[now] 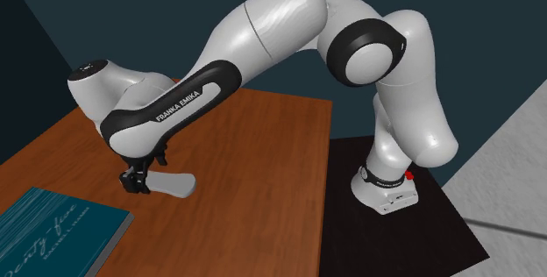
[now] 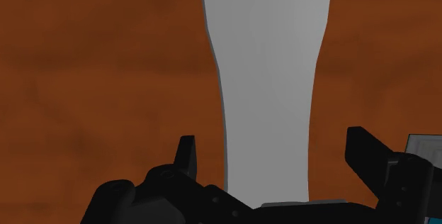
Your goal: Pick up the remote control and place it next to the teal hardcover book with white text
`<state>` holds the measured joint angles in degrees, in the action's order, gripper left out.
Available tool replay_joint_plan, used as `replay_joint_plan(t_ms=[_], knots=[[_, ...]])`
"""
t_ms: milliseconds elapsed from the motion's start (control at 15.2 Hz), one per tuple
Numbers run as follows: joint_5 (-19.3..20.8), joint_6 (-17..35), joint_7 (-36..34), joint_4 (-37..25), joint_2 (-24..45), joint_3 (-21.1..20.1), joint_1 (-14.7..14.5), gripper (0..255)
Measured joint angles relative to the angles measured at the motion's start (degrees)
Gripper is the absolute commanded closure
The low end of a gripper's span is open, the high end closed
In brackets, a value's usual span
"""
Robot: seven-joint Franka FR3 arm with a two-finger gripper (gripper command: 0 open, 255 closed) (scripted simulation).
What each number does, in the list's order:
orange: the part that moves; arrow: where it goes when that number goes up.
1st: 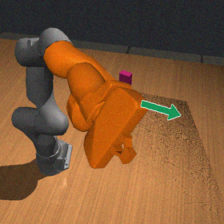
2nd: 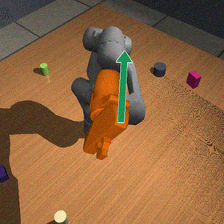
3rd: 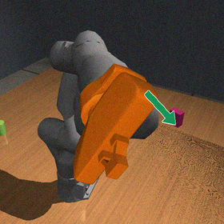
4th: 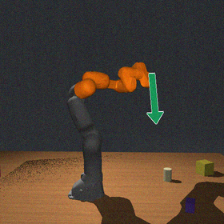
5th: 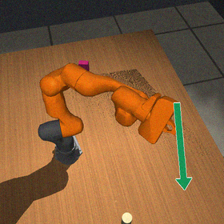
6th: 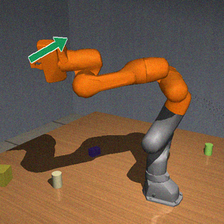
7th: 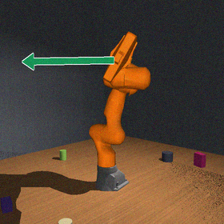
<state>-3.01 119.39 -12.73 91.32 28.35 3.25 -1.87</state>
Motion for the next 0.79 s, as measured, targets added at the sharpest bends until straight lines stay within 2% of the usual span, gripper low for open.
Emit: replay_joint_plan(t_ms=[198,462,792], knots=[[0.03,-0.66,-0.12,-0.52,-0.14,-0.01,-0.06,0],[0.19,-5.49,-0.04,-3.52,-2.06,0.14,0.11,0],[0.23,-6.12,-0.15,-3.7,-2.43,0.13,0.04,0]])
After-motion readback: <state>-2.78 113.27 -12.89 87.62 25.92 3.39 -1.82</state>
